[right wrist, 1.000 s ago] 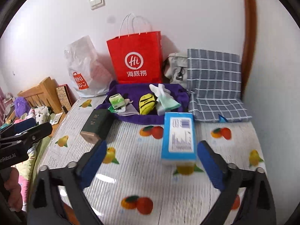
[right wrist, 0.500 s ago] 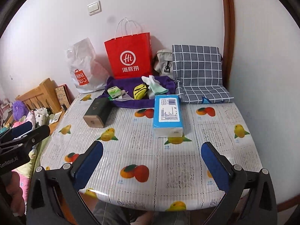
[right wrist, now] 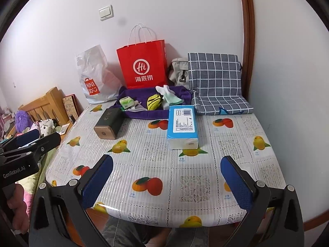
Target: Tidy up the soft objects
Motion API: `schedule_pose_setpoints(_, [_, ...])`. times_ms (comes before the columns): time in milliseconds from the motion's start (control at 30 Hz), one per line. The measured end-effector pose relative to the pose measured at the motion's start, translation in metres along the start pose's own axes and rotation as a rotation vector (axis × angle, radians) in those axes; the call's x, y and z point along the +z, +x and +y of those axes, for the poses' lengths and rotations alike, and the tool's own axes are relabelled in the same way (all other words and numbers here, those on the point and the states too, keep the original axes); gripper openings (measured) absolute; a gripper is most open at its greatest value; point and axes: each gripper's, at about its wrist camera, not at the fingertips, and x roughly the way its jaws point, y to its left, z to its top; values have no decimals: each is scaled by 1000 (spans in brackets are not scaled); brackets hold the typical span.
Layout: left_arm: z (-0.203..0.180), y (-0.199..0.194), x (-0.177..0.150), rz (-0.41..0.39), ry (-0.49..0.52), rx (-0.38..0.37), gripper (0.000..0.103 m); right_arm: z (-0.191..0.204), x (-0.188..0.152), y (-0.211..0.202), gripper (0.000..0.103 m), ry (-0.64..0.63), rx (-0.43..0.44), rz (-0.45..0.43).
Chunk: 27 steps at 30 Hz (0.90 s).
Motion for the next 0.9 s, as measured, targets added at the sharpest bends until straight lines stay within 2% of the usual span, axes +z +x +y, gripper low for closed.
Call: schedule_pose_setpoints(900, [0, -1, -1, 5, 0, 2, 88, -1, 1, -5, 103, -9, 3, -5])
